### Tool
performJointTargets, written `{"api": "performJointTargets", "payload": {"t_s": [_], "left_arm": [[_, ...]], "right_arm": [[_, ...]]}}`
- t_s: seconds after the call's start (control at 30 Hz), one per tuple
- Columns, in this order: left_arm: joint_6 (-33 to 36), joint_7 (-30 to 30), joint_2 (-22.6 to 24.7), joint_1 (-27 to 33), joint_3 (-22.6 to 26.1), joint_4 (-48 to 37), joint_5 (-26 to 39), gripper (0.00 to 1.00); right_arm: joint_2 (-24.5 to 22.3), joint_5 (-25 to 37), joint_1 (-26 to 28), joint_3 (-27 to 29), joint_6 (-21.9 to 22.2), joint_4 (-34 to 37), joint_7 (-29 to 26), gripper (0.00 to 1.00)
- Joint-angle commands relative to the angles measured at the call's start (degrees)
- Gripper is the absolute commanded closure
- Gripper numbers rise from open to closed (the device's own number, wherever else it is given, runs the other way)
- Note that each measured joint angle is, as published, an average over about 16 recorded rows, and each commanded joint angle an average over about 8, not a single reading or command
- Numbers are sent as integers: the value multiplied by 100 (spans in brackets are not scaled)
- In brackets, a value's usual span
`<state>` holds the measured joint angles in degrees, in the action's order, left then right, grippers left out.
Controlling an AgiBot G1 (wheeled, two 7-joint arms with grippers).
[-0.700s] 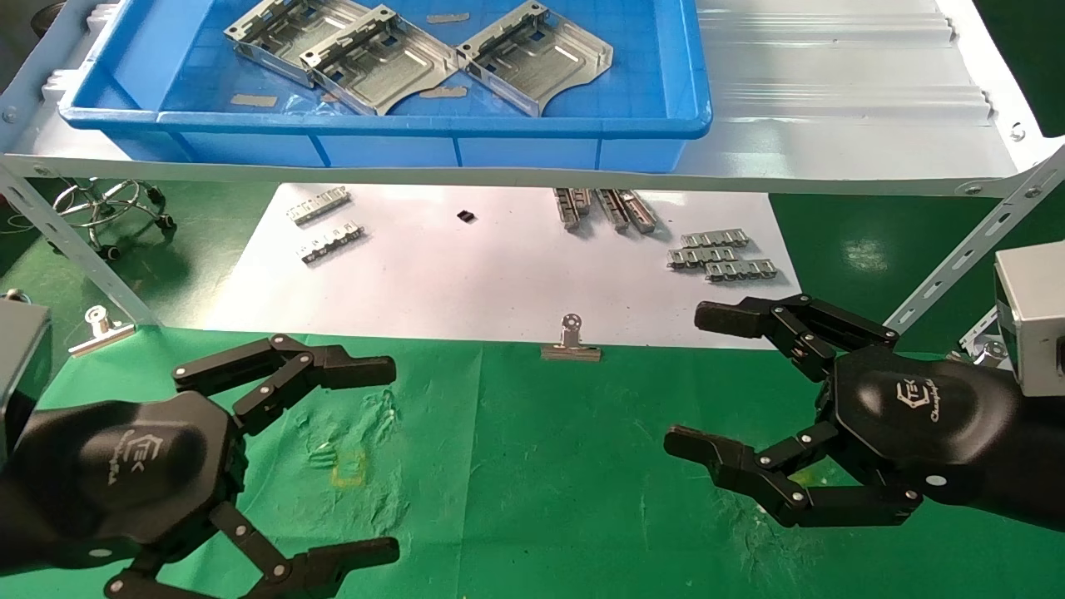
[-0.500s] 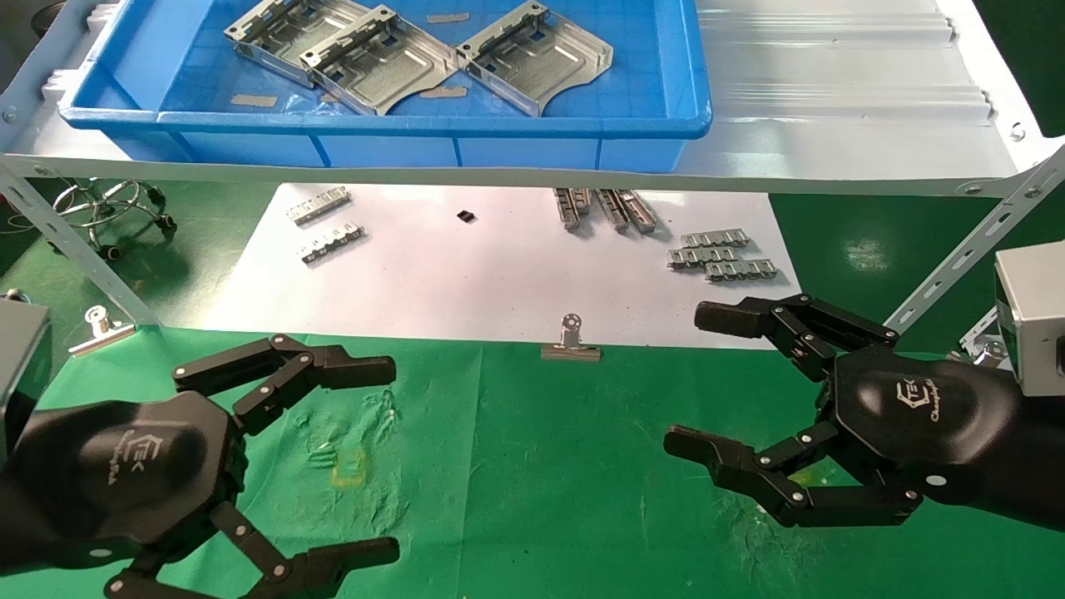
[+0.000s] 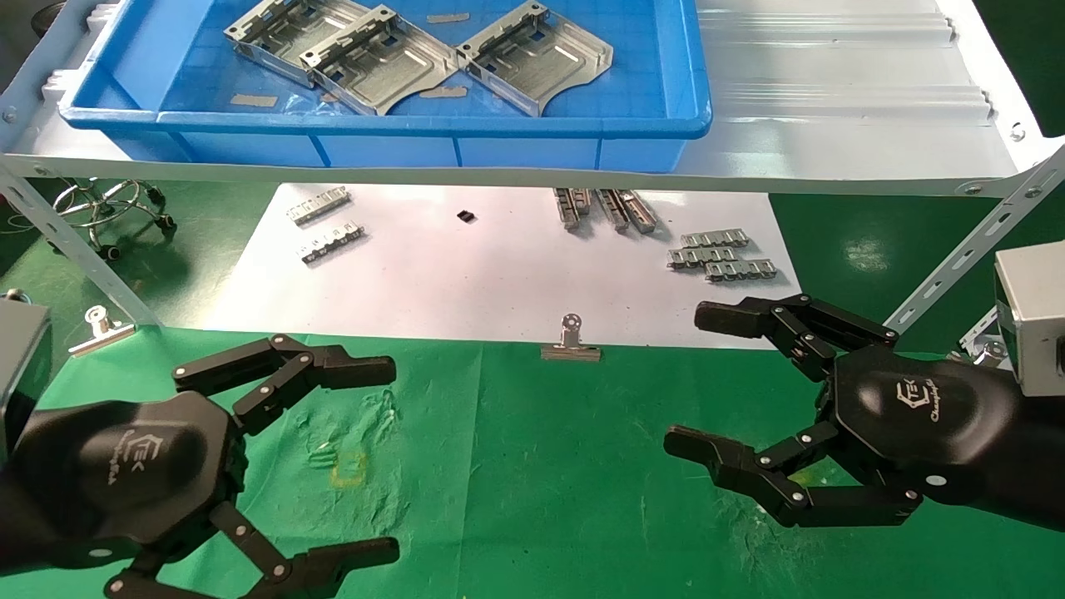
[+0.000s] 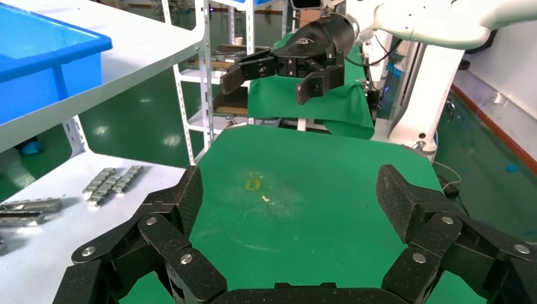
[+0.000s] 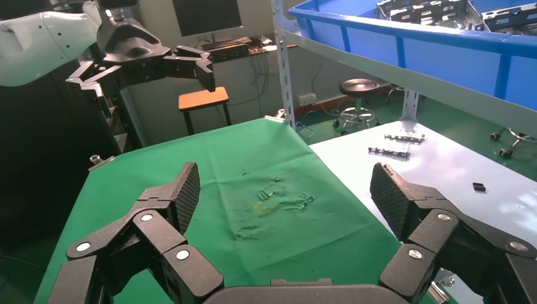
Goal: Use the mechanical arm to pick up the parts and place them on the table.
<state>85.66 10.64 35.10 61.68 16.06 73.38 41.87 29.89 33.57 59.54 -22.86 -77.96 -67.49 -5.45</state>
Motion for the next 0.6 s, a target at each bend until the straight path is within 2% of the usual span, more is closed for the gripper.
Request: {"api": "performJointTargets", "payload": {"t_s": [0.03,0.4,0.6], "left_arm": [[0,0,0,0,0,0,0,0],[0,0,0,0,0,0,0,0],[0,1,-1,-1,-1,2,0,0]], "right_arm": [[0,0,0,0,0,0,0,0],[0,0,0,0,0,0,0,0],[0,0,0,0,0,0,0,75]]}}
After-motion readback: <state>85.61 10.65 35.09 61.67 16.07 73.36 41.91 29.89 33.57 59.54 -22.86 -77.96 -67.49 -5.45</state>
